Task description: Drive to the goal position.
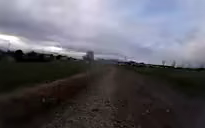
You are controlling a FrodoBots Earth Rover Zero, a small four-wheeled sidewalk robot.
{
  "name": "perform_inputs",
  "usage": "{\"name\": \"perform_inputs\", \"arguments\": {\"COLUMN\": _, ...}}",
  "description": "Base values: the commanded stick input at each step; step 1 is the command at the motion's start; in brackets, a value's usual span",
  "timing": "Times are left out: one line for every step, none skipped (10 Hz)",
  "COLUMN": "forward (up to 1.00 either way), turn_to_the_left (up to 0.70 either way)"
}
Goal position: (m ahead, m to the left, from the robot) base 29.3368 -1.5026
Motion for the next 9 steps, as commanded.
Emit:
{"name": "perform_inputs", "arguments": {"forward": 0.85, "turn_to_the_left": 0.00}}
{"name": "perform_inputs", "arguments": {"forward": 0.85, "turn_to_the_left": -0.04}}
{"name": "perform_inputs", "arguments": {"forward": 0.85, "turn_to_the_left": -0.20}}
{"name": "perform_inputs", "arguments": {"forward": 0.85, "turn_to_the_left": -0.06}}
{"name": "perform_inputs", "arguments": {"forward": 0.85, "turn_to_the_left": -0.03}}
{"name": "perform_inputs", "arguments": {"forward": 0.85, "turn_to_the_left": 0.00}}
{"name": "perform_inputs", "arguments": {"forward": 0.85, "turn_to_the_left": -0.32}}
{"name": "perform_inputs", "arguments": {"forward": 0.85, "turn_to_the_left": -0.32}}
{"name": "perform_inputs", "arguments": {"forward": 0.85, "turn_to_the_left": -0.23}}
